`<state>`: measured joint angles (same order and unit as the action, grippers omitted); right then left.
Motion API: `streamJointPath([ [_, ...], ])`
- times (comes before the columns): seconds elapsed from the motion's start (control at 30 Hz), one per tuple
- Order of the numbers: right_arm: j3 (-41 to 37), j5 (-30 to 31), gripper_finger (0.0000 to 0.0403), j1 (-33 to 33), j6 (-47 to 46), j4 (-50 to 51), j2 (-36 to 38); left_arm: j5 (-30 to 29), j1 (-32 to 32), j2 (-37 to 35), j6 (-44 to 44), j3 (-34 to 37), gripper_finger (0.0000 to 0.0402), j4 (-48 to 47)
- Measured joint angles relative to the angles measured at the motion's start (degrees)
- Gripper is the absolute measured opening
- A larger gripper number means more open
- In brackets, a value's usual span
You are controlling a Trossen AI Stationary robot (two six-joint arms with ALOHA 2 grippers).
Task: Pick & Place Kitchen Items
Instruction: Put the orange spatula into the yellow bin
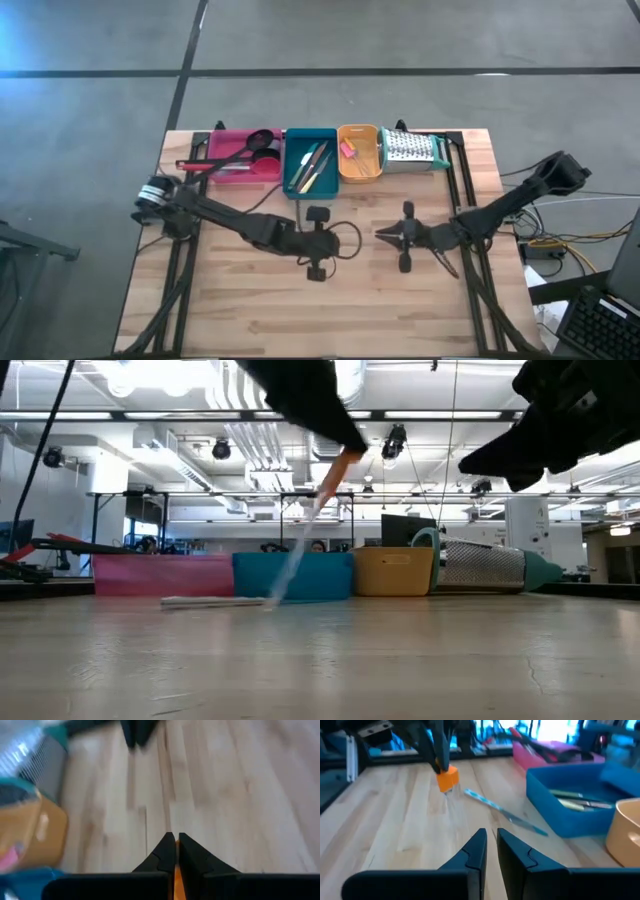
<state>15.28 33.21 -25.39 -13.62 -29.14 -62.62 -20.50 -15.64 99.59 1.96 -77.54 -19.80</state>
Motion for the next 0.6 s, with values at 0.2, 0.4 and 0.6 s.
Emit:
streamJointPath([
  [0.2,-2.9,0.0,0.0038,0.0,1.9,-15.8,-8.3,0.1,0.1,-5.3,5.5,5.0,0.0009,14.3],
  [0.4,2.0,-5.3,0.0043,0.4,2.8,-18.0,-16.2,2.0,0.7,-7.5,7.6,7.2,0.0009,19.7],
  [0.6,8.8,-8.3,0.0096,1.1,8.3,-17.8,-22.3,3.1,1.0,-7.7,8.7,7.2,0.0009,21.5],
])
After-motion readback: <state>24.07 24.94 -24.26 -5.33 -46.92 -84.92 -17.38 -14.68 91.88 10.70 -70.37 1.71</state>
